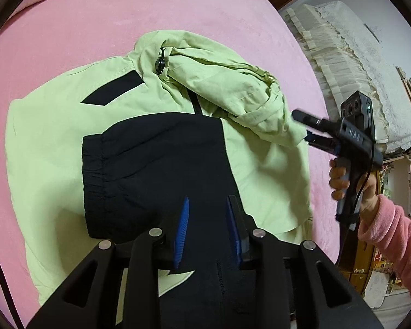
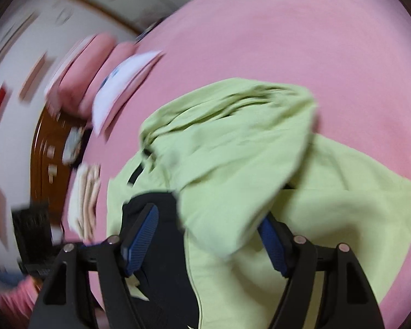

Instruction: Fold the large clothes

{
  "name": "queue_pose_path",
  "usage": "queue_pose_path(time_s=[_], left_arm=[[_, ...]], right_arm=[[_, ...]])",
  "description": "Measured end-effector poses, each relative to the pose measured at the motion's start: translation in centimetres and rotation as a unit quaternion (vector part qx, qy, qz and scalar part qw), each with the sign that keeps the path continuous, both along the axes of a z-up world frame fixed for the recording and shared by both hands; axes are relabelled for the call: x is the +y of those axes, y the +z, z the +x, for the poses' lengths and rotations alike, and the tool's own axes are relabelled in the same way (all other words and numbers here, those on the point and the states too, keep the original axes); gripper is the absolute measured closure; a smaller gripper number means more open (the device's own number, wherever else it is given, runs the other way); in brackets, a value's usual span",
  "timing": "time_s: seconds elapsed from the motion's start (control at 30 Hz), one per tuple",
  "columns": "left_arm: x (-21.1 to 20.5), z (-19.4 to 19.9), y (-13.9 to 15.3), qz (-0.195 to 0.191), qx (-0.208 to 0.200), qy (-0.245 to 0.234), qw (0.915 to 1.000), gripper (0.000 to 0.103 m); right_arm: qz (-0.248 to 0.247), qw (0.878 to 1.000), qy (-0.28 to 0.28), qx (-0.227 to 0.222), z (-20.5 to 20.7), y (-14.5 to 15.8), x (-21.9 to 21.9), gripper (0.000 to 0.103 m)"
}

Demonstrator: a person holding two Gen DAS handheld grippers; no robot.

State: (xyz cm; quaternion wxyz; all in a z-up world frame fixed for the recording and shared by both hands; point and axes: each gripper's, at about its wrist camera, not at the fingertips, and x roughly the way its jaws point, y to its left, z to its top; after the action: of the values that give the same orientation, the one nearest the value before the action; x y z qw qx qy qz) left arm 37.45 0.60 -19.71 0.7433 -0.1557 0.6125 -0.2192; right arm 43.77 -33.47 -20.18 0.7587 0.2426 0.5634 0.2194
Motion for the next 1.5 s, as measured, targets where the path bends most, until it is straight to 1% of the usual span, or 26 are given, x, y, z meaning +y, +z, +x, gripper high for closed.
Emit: queue_pose_path(time_s=[0.1, 0.17, 0.3, 0.37, 0.4, 0.43, 0.47, 0.5, 0.53, 0.57, 0.63, 0.7, 0.73, 0.8, 0.9, 0.97, 1.0, 1.07, 1.17, 1.2, 1.27, 1.3, 1.33, 1.37, 1.4, 1.5], left_arm=[[-0.1, 0.4, -0.3, 0.003, 0.006, -0.004, 1.0000, 0.076], [-0.2, 0.6, -0.6, 0.002, 0.011, -0.006, 0.9999, 0.075], [-0.9, 1.2, -1.5, 0.012, 0.019, -0.006, 0.9997, 0.074], [-1.2, 1.4, -2.0, 0.014, 0.026, -0.002, 0.9996, 0.074], [-1.3, 1.4, -2.2, 0.014, 0.029, -0.001, 0.9995, 0.074], [-1.4, 1.4, -2.4, 0.015, 0.031, 0.000, 0.9994, 0.074], [-1.5, 1.4, -2.6, 0.020, 0.034, 0.002, 0.9992, 0.074], [-1.5, 1.3, -2.7, 0.027, 0.035, 0.004, 0.9990, 0.073], [-1.5, 1.2, -2.7, 0.032, 0.035, 0.006, 0.9989, 0.072], [-1.5, 1.0, -2.8, 0.039, 0.034, 0.008, 0.9986, 0.070], [-1.2, 0.6, -2.8, 0.043, 0.032, 0.017, 0.9984, 0.068], [-0.7, 0.2, -2.5, 0.043, 0.030, 0.032, 0.9981, 0.065], [-0.3, 0.0, -2.4, 0.043, 0.030, 0.041, 0.9978, 0.063], [0.6, -0.8, -1.9, 0.040, 0.027, 0.064, 0.9968, 0.056], [1.9, -2.1, -1.1, 0.046, 0.020, 0.088, 0.9949, 0.049], [2.8, -3.3, -0.5, 0.048, 0.018, 0.104, 0.9933, 0.045], [3.4, -3.9, -0.4, 0.043, 0.019, 0.115, 0.9922, 0.045], [4.4, -5.3, -0.2, 0.028, 0.026, 0.141, 0.9894, 0.045], [5.6, -7.3, -0.2, 0.020, 0.039, 0.165, 0.9853, 0.043], [5.9, -7.9, -0.3, 0.019, 0.043, 0.170, 0.9844, 0.041], [6.5, -9.1, -0.8, 0.014, 0.054, 0.177, 0.9826, 0.040], [6.7, -9.3, -0.9, 0.012, 0.059, 0.178, 0.9823, 0.039], [6.8, -9.6, -1.1, 0.009, 0.065, 0.177, 0.9820, 0.039], [6.9, -9.8, -1.4, 0.008, 0.069, 0.177, 0.9817, 0.039], [6.9, -9.9, -1.6, 0.005, 0.072, 0.178, 0.9813, 0.038], [6.9, -9.2, -1.7, 0.000, 0.070, 0.178, 0.9815, 0.037]], right_arm=[[0.010, 0.999, -0.046, 0.011, 1.4, -0.7, -2.1, 0.027], [0.029, 0.996, -0.080, 0.017, 3.0, -1.4, -3.5, 0.027], [0.057, 0.990, -0.127, 0.025, 6.0, -3.5, -4.6, 0.027], [0.070, 0.985, -0.152, 0.041, 7.8, -5.0, -4.8, 0.027], [0.075, 0.983, -0.160, 0.048, 8.4, -5.4, -4.7, 0.041], [0.083, 0.982, -0.165, 0.049, 9.1, -5.8, -4.6, 0.072], [0.078, 0.982, -0.165, 0.044, 9.4, -5.6, -4.3, 0.082], [0.067, 0.984, -0.163, 0.033, 9.7, -5.3, -3.9, 0.084], [0.060, 0.986, -0.152, 0.010, 10.0, -4.3, -3.3, 0.087], [0.060, 0.988, -0.142, -0.006, 10.0, -3.7, -2.8, 0.087], [0.084, 0.989, -0.107, -0.050, 10.0, -1.2, -1.5, 0.088], [0.101, 0.988, -0.064, -0.094, 9.5, 1.7, 0.4, 0.088], [0.104, 0.988, -0.047, -0.108, 9.2, 2.7, 1.2, 0.088], [0.114, 0.984, 0.008, -0.137, 8.0, 5.3, 3.3, 0.088], [0.111, 0.972, 0.118, -0.172, 5.2, 8.5, 7.5, 0.089], [0.092, 0.958, 0.198, -0.184, 2.4, 9.8, 10.4, 0.089], [0.081, 0.952, 0.233, -0.182, 0.8, 10.1, 11.8, 0.089], [0.058, 0.942, 0.279, -0.181, -2.0, 9.8, 13.4, 0.088], [-0.001, 0.922, 0.342, -0.183, -7.0, 8.4, 15.6, 0.085], [-0.025, 0.916, 0.362, -0.174, -8.8, 7.4, 16.3, 0.082], [-0.038, 0.910, 0.387, -0.145, -10.9, 5.9, 17.1, 0.067], [-0.040, 0.910, 0.393, -0.130, -11.8, 5.1, 17.0, 0.052], [-0.040, 0.913, 0.389, -0.111, -12.8, 4.3, 16.9, 0.038], [-0.036, 0.919, 0.380, -0.095, -13.5, 3.7, 16.8, 0.035], [-0.028, 0.926, 0.368, -0.083, -13.9, 3.2, 16.6, 0.035], [0.007, 0.952, 0.305, -0.034, -14.7, 1.6, 14.7, 0.035]])
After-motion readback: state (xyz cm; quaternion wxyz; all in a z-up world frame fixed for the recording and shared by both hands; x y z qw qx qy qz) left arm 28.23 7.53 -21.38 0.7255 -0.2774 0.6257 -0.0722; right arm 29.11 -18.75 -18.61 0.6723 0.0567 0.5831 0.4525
